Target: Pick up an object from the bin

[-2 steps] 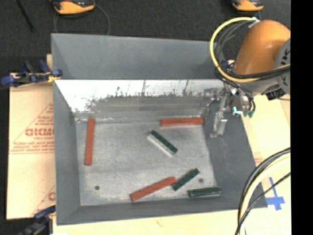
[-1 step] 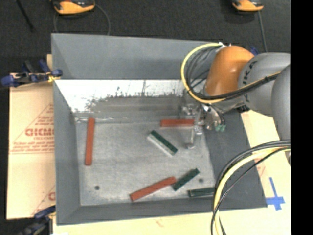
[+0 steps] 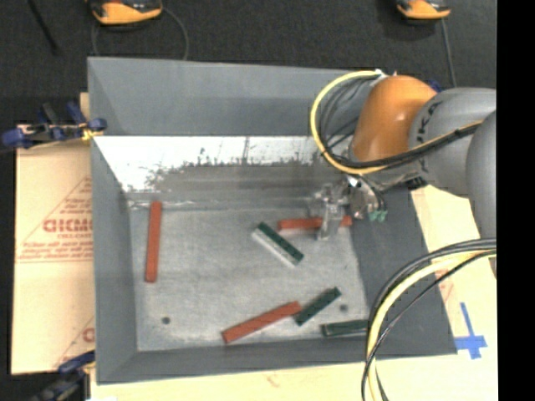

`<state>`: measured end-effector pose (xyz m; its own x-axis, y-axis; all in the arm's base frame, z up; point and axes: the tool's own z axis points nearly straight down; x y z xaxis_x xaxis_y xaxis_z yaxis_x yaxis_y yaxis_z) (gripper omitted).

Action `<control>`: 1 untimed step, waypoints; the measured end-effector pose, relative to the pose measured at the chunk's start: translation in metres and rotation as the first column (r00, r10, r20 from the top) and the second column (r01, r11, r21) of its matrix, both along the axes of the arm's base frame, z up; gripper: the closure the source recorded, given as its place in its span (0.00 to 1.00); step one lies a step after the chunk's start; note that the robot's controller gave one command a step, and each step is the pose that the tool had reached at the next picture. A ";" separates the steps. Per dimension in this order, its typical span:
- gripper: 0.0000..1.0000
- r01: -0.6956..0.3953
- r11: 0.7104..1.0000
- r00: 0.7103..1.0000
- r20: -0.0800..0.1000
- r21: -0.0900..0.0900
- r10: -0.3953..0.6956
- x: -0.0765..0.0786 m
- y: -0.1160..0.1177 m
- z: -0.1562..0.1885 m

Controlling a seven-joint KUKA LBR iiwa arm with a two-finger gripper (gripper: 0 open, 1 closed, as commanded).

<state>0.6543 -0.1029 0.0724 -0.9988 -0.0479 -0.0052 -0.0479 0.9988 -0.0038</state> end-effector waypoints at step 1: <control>1.00 -0.007 1.000 1.000 0.008 -0.001 0.007 -0.028 0.007 0.171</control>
Offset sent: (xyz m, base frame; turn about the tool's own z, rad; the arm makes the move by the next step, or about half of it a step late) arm -0.0298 0.0090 0.1641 -0.0086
